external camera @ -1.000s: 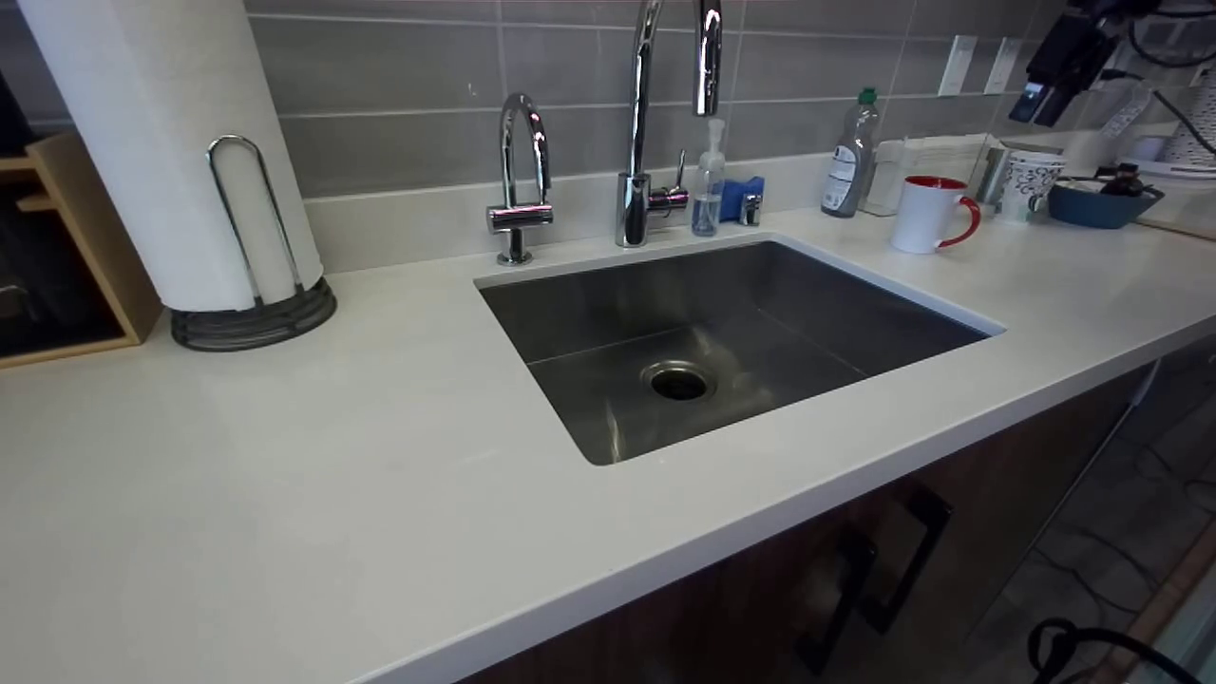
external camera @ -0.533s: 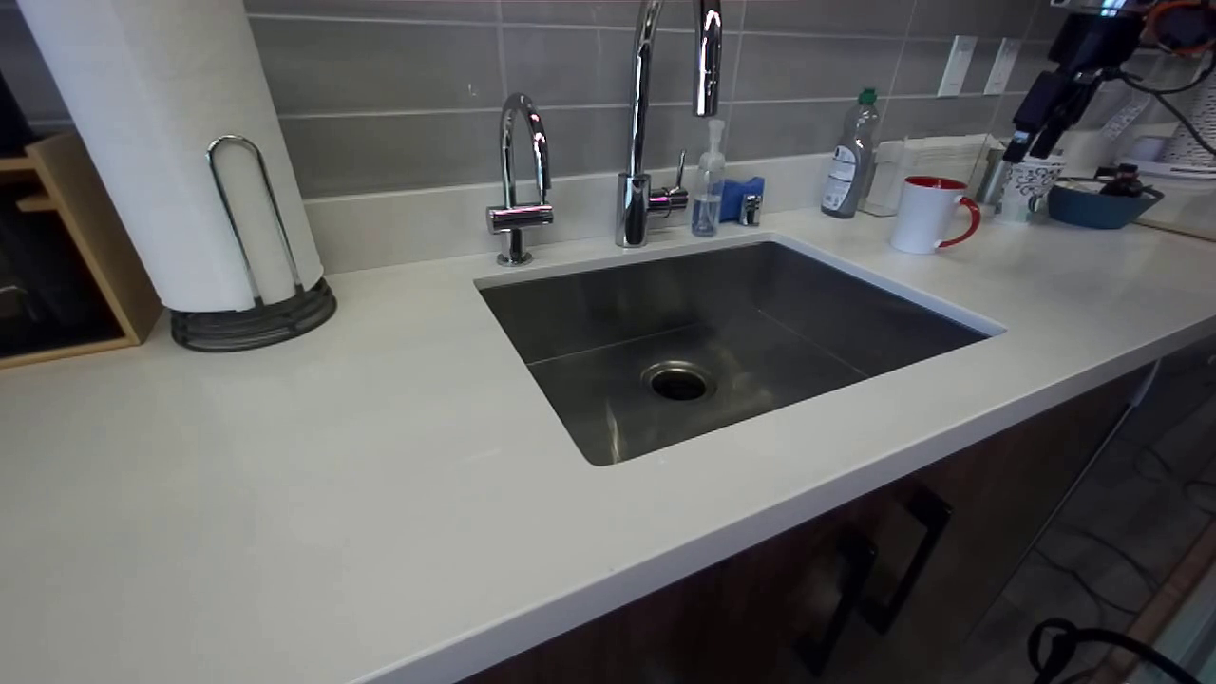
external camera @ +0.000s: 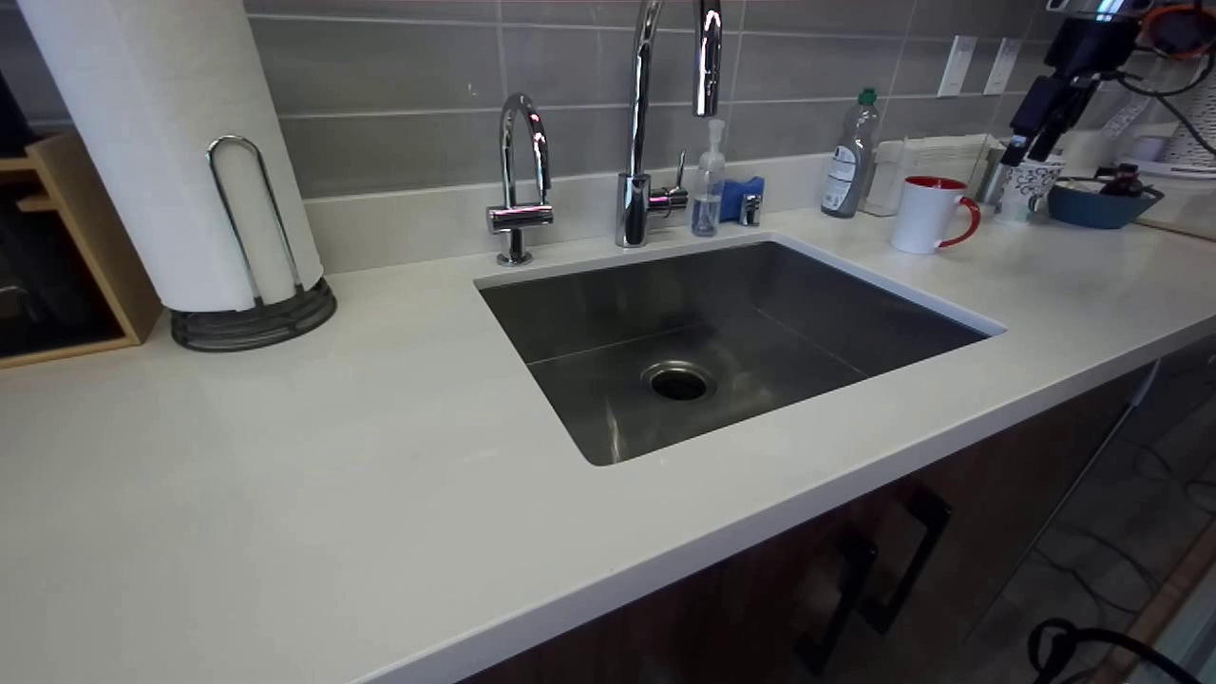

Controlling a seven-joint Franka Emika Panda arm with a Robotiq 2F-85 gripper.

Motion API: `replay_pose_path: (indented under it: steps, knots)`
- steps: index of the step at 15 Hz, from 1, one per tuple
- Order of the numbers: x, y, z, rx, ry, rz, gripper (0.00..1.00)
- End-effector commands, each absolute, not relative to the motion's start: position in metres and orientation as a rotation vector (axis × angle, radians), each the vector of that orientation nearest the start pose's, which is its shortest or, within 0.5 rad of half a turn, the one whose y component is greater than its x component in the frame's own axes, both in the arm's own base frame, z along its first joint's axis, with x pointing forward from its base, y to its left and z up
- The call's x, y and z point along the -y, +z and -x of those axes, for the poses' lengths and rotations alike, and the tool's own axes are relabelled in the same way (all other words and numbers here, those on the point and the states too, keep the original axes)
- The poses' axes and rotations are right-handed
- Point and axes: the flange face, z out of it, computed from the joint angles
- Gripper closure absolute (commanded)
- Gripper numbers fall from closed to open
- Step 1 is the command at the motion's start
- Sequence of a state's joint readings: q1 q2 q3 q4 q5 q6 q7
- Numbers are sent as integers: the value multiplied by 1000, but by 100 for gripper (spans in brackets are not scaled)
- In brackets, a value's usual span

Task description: Pour the water in the mug, into the sink

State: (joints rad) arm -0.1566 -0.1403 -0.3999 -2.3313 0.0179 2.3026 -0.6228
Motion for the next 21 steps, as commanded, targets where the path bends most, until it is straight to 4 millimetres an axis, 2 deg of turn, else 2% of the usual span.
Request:
replay_pose_path:
  steps: [1, 4, 10, 15, 18, 19, 21]
  knots:
    - [268, 386, -430, 78, -167, 3145, 0]
    - [266, 361, -439, 92, -107, 3118, 0]
    - [276, 326, -452, 48, -80, 3145, 0]
    - [284, 313, -461, 9, -73, 3135, 0]
    - [285, 309, -466, 12, -73, 3133, 11]
    - [285, 309, -467, 10, -74, 3131, 22]
    - [283, 309, -471, 14, -73, 3134, 20]
